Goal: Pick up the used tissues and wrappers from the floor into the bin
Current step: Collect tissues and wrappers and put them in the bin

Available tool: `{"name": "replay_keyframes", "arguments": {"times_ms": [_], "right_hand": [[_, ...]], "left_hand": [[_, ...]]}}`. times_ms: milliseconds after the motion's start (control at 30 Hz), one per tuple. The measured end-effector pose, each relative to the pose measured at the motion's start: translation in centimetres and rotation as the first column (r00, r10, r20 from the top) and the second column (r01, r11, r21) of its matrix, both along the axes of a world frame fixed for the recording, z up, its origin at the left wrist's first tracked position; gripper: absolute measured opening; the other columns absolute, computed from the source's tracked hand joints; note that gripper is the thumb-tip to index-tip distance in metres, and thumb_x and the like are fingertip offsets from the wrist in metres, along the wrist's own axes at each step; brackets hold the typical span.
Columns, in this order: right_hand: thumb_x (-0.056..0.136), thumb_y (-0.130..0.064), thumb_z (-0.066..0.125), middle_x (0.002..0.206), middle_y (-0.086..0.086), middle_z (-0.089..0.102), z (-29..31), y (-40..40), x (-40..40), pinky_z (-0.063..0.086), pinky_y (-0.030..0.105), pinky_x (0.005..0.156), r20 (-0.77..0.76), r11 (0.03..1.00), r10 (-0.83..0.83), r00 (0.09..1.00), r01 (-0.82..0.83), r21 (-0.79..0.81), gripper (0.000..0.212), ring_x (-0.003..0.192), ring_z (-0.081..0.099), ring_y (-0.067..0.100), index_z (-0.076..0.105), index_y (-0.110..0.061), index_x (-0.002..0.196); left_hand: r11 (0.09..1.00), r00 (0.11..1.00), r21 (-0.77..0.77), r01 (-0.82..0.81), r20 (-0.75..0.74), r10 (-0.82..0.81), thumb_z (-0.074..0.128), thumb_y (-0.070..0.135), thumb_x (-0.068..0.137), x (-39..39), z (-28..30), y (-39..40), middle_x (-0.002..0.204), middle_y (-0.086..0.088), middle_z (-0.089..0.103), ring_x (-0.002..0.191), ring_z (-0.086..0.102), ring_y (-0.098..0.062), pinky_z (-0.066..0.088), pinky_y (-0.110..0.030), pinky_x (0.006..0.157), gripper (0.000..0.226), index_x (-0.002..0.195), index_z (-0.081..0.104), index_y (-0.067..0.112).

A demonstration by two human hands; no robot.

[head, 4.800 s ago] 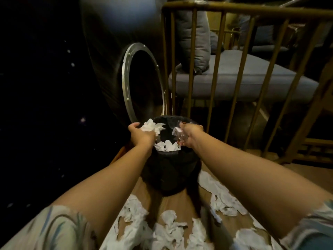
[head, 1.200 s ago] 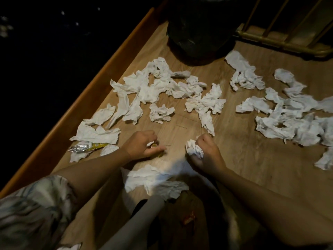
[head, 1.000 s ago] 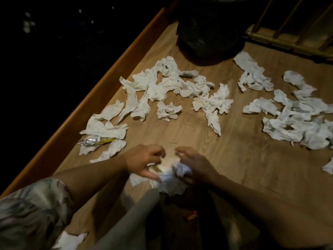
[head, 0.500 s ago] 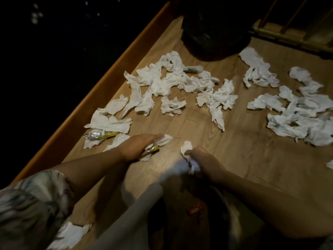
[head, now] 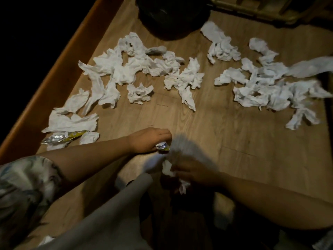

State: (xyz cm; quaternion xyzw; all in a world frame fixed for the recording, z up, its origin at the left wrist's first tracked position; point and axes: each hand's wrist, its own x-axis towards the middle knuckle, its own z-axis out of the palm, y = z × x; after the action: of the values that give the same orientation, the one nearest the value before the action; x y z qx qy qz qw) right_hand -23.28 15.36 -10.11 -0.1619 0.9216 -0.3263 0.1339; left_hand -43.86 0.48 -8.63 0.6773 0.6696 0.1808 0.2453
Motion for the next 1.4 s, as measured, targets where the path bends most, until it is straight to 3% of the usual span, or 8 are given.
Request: {"name": "replay_keyframes", "arguments": {"times_ms": [233,500,700,800,900,1167,1300,1400], "right_hand": [[0.082,-0.021,0.068,0.115,0.007,0.063,-2.0,-0.5,2.9,0.044,0.026,0.091,-0.164,0.943,0.322,0.932,-0.301,0.141,0.036,0.109,0.050,0.018,0.060,-0.015,0.117],[0.095,-0.028,0.053,0.115,0.008,0.060,-0.6,1.4,-1.9,0.050,0.041,0.089,-0.030,0.991,-0.099,0.995,0.102,0.092,0.023,0.105,0.055,0.020,0.062,-0.013,0.109],[0.080,-0.021,0.074,0.110,-0.006,0.047,2.3,2.6,-9.7,0.045,0.024,0.084,-0.130,0.815,-0.577,0.806,0.577,-0.043,0.047,0.096,0.046,0.007,0.058,-0.018,0.124],[0.073,-0.011,0.077,0.102,0.001,0.045,4.5,3.2,-14.4,0.040,0.018,0.078,-0.270,0.798,-0.597,0.755,0.592,-0.109,0.028,0.090,0.048,0.013,0.067,-0.007,0.099],[0.074,-0.013,0.076,0.112,0.012,0.055,7.6,3.6,-19.0,0.036,0.014,0.082,-0.315,0.807,-0.570,0.759,0.588,-0.044,0.031,0.095,0.054,0.019,0.067,-0.003,0.101],[0.077,-0.022,0.071,0.097,0.012,0.065,20.1,4.9,-29.3,0.048,0.037,0.071,-0.529,0.780,-0.386,0.756,0.573,0.251,0.030,0.091,0.062,0.034,0.060,-0.010,0.103],[0.084,-0.026,0.064,0.104,0.010,0.068,25.4,6.0,-33.8,0.047,0.037,0.073,-0.493,0.667,-0.606,0.624,0.737,0.113,0.033,0.094,0.062,0.034,0.054,-0.021,0.115],[0.085,-0.029,0.064,0.093,0.010,0.070,28.1,7.9,-37.0,0.046,0.031,0.067,-0.377,0.516,-0.808,0.452,0.852,-0.084,0.019,0.091,0.064,0.031,0.063,-0.017,0.099]], "left_hand": [[0.997,0.999,-0.051,0.052,-0.010,-0.053,0.061,0.030,0.090,0.0,-0.7,0.0,0.099,-0.005,0.068,0.080,0.066,-0.019,0.055,-0.038,0.070,0.024,0.108,0.063,0.013],[0.992,0.988,-0.042,-0.121,-0.100,0.116,0.055,0.039,0.090,-1.4,-0.4,0.3,0.094,-0.001,0.065,0.081,0.062,-0.019,0.051,-0.039,0.077,0.026,0.103,0.063,0.018],[0.903,0.908,0.107,-0.417,-0.007,0.420,0.054,0.039,0.077,-3.6,1.8,0.5,0.105,-0.006,0.064,0.092,0.061,-0.021,0.050,-0.032,0.078,0.044,0.112,0.059,0.013],[0.803,0.821,0.175,-0.569,0.077,0.565,0.063,0.029,0.074,-5.0,3.8,0.7,0.100,-0.008,0.064,0.083,0.061,-0.021,0.049,-0.029,0.071,0.053,0.121,0.049,0.011],[0.748,0.770,0.183,-0.638,0.123,0.626,0.067,0.019,0.076,-7.3,6.2,1.0,0.085,-0.011,0.057,0.065,0.057,-0.024,0.048,-0.043,0.055,0.053,0.114,0.031,0.019],[0.720,0.761,0.345,-0.602,-0.023,0.648,0.051,-0.006,0.072,-17.8,16.1,3.3,0.100,-0.006,0.035,0.080,0.042,-0.019,0.045,-0.044,0.068,0.051,0.098,0.019,0.025],[0.654,0.739,0.509,-0.560,-0.051,0.672,0.048,0.002,0.079,-21.8,21.6,4.2,0.099,-0.010,0.038,0.082,0.042,-0.022,0.044,-0.039,0.070,0.025,0.096,0.034,0.014],[0.620,0.737,0.526,-0.583,0.021,0.675,0.049,0.018,0.081,-23.5,25.2,6.1,0.100,-0.003,0.039,0.082,0.043,-0.017,0.043,-0.030,0.071,0.016,0.093,0.040,0.020]]}}
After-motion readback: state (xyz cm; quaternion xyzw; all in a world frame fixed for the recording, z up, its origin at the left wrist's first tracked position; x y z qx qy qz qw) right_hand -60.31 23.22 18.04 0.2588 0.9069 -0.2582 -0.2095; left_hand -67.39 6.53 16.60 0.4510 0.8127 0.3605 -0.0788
